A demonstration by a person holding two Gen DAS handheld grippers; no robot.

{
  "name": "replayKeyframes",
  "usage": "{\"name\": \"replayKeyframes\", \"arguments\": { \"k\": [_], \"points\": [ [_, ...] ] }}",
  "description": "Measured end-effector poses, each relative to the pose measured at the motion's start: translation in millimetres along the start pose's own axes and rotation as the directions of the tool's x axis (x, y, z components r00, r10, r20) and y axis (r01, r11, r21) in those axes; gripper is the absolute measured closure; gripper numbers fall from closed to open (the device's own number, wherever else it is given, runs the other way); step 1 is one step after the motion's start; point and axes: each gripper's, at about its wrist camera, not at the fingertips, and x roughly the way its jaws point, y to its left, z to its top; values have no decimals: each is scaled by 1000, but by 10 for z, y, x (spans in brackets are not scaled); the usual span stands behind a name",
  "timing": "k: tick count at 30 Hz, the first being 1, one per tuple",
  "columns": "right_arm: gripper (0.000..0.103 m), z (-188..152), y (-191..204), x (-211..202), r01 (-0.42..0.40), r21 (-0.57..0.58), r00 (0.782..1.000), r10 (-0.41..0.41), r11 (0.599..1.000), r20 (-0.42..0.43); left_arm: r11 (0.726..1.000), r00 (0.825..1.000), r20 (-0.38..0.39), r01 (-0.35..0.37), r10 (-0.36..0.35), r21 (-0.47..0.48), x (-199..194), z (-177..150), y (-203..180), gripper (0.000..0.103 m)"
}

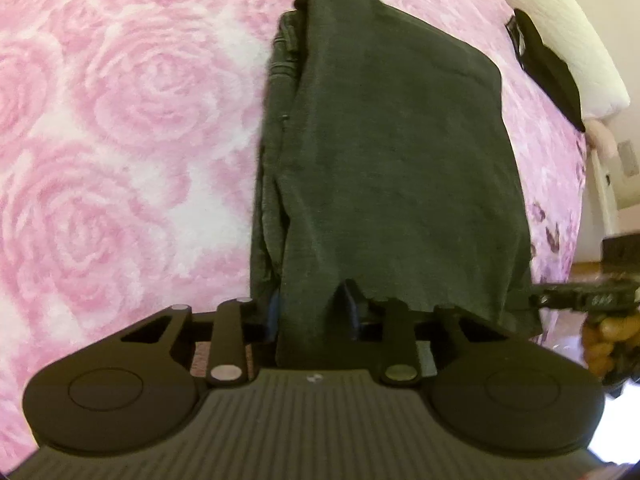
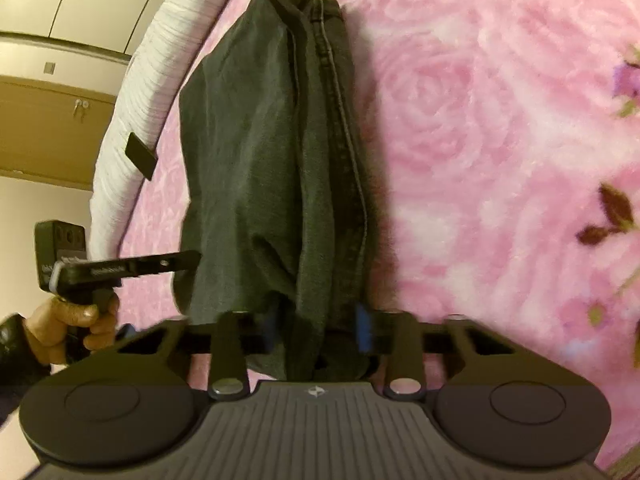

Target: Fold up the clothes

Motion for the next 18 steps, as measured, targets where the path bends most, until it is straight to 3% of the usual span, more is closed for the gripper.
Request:
{"name": "replayKeyframes", "arguments": {
  "k": [4, 8, 11, 14, 16, 18],
  "points": [
    [83, 235, 145, -299, 11, -62, 999, -13, 998, -41, 997, 997, -32, 74, -73, 37, -48, -184, -359, 80],
    [83, 752, 176, -924, 146, -151, 989, -146, 978, 11, 969, 975, -86, 213, -203, 127, 75, -769, -1073, 81],
    [82, 1136, 182, -1215, 314, -279, 949, -305, 908, 75, 950, 969, -70, 247, -237, 191, 210, -996, -1503, 81],
    [78, 1215, 161, -1251, 418, -335, 908, -395, 845, 136, 924, 984, -41, 174, -171, 339, 174, -991, -1744, 77],
    [75, 1128, 181, -1238, 467, -353, 884, -429, 811, 184, 879, 996, 4, 72, -84, 472, 0, -977, -1749, 72],
    [73, 895, 276, -1273, 516, -329, 853, -440, 791, 281, 825, 997, 75, -41, -2, 564, -180, -961, -1660, 66]
  ]
}}
